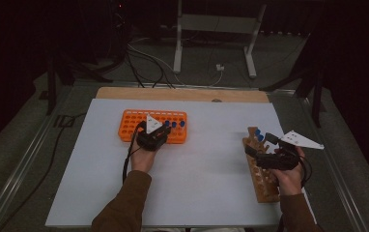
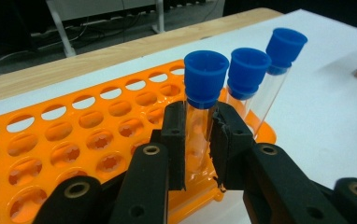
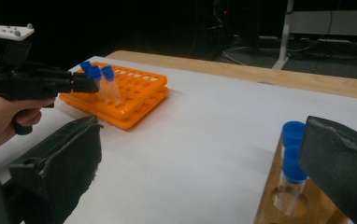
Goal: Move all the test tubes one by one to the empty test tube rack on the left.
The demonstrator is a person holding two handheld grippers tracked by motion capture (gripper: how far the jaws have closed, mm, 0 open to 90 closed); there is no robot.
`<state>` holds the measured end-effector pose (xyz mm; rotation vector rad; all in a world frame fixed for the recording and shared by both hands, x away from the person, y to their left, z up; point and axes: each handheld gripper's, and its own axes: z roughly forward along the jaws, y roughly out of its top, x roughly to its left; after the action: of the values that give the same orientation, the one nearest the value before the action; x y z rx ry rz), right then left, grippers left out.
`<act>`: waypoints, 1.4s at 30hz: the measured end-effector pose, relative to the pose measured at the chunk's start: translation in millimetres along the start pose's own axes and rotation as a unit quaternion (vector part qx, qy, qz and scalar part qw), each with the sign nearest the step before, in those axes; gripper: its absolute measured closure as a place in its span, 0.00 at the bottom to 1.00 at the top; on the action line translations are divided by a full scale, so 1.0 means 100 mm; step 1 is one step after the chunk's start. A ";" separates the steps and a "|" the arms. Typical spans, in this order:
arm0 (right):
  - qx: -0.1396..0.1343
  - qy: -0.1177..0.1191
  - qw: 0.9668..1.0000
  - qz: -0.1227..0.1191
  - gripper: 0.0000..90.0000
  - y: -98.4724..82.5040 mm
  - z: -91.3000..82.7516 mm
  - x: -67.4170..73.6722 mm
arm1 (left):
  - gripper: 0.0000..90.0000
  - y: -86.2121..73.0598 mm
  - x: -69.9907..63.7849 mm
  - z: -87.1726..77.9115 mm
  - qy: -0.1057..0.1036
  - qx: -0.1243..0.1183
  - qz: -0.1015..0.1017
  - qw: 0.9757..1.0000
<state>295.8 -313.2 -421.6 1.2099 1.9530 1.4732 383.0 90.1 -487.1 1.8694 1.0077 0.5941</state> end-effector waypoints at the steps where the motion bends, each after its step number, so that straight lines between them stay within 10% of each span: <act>1: 0.000 -0.002 1.000 0.001 0.00 0.00 -0.01 -0.01 | 0.87 -0.01 0.00 0.01 -0.001 0.004 0.001 1.000; 19: 0.002 -0.051 0.999 -0.002 0.00 0.05 -0.05 -0.23 | 0.59 -0.08 0.09 -0.28 -0.047 -0.009 -0.052 0.998; 30: 0.023 -0.067 0.997 -0.009 0.00 0.00 0.03 -0.32 | 0.19 -0.10 0.09 -0.64 -0.013 -0.040 -0.058 0.997; 42: 0.048 -0.070 0.996 -0.003 0.00 -0.09 0.12 -0.40 | 0.01 -0.15 0.06 -0.84 -0.012 -0.061 -0.064 0.996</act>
<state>322.7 -340.0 -440.7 1.3099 1.9495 1.2675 319.1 140.1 -460.6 1.6874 1.0438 0.5426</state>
